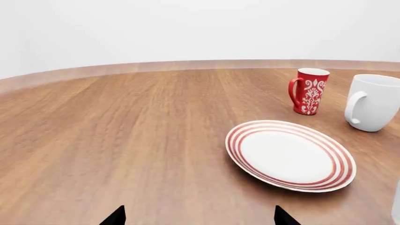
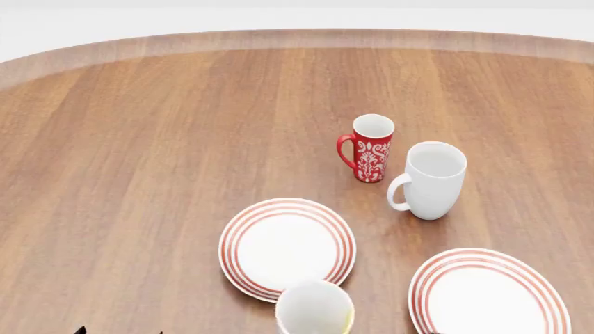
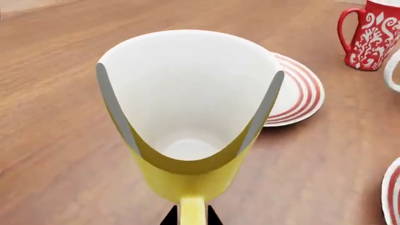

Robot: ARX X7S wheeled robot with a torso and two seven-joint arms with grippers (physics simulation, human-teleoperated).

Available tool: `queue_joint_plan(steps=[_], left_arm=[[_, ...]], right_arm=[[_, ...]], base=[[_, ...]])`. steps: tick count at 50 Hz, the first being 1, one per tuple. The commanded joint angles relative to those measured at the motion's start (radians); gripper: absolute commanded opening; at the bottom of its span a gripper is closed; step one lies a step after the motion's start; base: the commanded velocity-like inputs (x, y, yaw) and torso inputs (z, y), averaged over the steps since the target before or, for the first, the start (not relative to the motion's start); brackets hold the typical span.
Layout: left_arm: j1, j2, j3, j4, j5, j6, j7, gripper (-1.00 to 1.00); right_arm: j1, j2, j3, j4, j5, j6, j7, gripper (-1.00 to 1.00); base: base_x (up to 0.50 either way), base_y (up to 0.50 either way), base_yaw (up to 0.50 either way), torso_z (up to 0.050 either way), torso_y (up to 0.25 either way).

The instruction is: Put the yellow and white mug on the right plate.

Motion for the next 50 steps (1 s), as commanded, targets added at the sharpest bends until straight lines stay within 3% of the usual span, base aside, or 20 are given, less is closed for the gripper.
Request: queue_joint_plan(steps=[1, 21, 35, 50], left_arm=[[-0.002, -0.003, 0.004, -0.003, -0.005, 0.002, -0.003, 1.00], [-0.008, -0.004, 0.012, -0.020, -0.007, 0.010, -0.008, 1.00], [-0.009, -0.009, 0.018, -0.016, -0.012, 0.008, -0.012, 1.00], [-0.010, -0.013, 0.023, -0.020, -0.019, 0.017, -0.011, 1.00]], right_arm=[[-0.040, 0.083, 0.061, -0.224, 0.041, 0.089, 0.080, -1.00], [-0.179, 0.213, 0.260, -0.444, 0.159, 0.128, 0.222, -1.00], [-0.147, 0.182, 0.401, -0.421, 0.271, 0.217, 0.387, -1.00], [-0.130, 0.152, 0.460, -0.369, 0.314, 0.194, 0.412, -1.00]], base=[[0.00, 0.00, 0.00, 0.000, 0.000], [0.00, 0.00, 0.00, 0.000, 0.000], [0.00, 0.00, 0.00, 0.000, 0.000], [0.00, 0.00, 0.00, 0.000, 0.000]])
